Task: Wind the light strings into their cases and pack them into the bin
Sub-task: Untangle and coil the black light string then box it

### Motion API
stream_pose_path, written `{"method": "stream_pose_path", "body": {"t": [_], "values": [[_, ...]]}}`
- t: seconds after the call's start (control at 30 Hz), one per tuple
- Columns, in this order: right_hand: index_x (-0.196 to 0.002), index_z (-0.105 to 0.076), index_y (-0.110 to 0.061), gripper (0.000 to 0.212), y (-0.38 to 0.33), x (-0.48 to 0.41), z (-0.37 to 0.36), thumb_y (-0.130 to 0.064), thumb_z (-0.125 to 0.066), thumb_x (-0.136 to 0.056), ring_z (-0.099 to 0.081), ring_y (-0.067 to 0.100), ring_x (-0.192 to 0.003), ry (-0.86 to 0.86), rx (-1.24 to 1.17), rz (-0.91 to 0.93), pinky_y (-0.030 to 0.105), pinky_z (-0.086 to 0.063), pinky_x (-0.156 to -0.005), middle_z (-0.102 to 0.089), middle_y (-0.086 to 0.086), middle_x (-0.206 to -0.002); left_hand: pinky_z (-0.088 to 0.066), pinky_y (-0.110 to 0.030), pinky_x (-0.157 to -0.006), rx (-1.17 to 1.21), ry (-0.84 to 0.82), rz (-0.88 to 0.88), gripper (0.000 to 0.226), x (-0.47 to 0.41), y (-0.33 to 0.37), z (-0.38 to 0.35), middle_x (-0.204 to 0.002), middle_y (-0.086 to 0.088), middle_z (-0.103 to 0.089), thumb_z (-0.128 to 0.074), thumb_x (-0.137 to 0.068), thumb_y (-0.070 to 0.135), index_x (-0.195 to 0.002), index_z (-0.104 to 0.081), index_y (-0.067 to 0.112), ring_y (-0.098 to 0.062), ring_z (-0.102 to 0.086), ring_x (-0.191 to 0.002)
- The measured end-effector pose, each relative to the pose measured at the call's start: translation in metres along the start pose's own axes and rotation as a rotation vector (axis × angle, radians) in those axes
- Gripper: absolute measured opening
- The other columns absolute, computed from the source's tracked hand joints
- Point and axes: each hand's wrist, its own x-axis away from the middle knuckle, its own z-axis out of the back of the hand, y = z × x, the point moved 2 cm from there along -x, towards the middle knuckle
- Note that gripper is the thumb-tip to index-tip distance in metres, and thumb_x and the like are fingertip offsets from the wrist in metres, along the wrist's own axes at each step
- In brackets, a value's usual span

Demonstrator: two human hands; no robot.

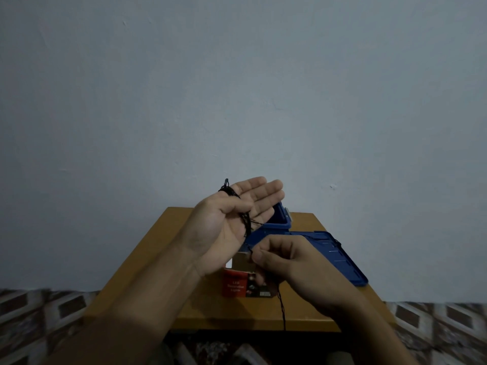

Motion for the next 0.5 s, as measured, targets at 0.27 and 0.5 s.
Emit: {"method": "stream_pose_path", "body": {"t": [0.27, 0.5], "values": [[-0.088, -0.066, -0.009, 0.020, -0.003, 0.001, 0.000, -0.023, -0.058, -0.100, -0.054, 0.014, -0.058, 0.010, 0.095, -0.014, 0.024, -0.045, -0.054, -0.065, 0.004, -0.069, -0.029, -0.043, -0.118, 0.143, 0.040, 0.000, 0.077, 0.003, 0.005, 0.002, -0.140, -0.012, -0.060, -0.033, -0.098, 0.060, -0.152, -0.030, 0.006, -0.028, -0.051, -0.135], [-0.063, -0.053, -0.016, 0.038, -0.015, 0.005, 0.011, -0.032, -0.061, -0.097, -0.042, 0.012, -0.046, 0.079, 0.045, 0.069, 0.029, -0.037, -0.050, -0.050, -0.002, -0.053, -0.021, -0.040, -0.120, 0.128, 0.115, -0.042, 0.088, 0.004, 0.006, 0.004, -0.153, -0.008, -0.046, -0.030, -0.093, 0.070, -0.158, -0.018, 0.011, -0.023, -0.037, -0.144]]}}
